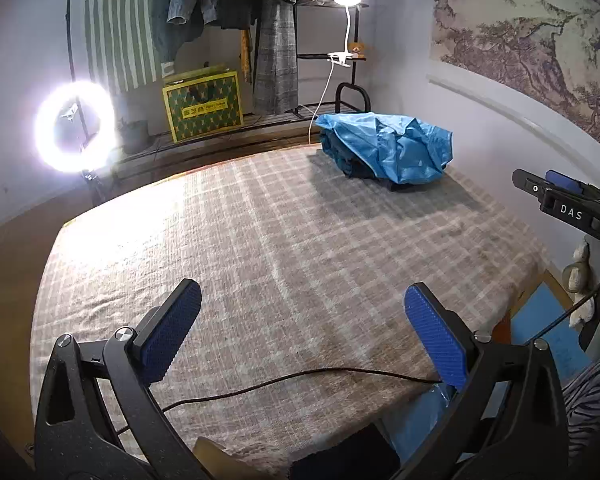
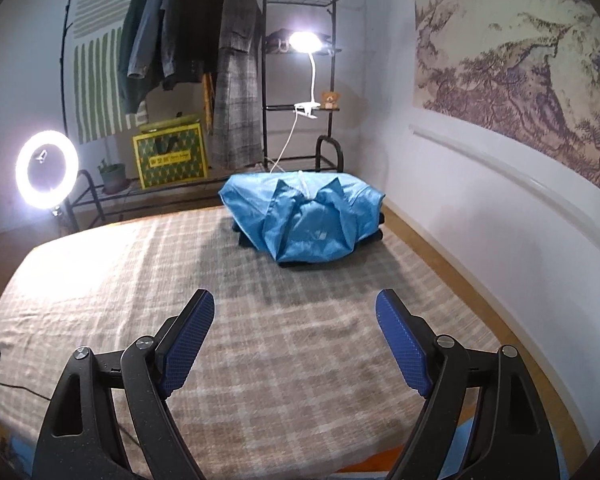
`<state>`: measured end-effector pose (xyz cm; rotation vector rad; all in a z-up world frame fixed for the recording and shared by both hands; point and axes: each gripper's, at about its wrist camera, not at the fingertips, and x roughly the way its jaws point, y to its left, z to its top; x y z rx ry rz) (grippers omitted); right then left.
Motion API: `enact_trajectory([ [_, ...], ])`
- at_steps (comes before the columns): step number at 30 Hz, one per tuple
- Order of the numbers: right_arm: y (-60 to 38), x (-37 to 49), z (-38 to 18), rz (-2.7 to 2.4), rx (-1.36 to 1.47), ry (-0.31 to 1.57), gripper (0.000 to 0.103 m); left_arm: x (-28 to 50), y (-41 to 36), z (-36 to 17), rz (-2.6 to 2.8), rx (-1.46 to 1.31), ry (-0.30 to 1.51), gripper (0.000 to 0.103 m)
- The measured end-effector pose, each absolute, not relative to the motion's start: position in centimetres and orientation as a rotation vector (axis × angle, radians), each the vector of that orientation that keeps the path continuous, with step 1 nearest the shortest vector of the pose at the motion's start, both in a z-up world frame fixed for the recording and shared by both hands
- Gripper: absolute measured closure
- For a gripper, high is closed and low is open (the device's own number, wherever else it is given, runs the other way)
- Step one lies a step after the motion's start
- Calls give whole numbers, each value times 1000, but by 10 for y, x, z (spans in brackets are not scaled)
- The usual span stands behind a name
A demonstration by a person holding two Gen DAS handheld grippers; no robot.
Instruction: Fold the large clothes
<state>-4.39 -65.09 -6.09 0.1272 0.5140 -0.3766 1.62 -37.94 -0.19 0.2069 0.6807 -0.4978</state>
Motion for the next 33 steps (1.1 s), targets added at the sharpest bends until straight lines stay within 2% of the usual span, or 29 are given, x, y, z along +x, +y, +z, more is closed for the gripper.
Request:
enact_trajectory([
  [33,-644,-35,-75,-343,125,553,20,9,-379,1,-485,201,657,0],
])
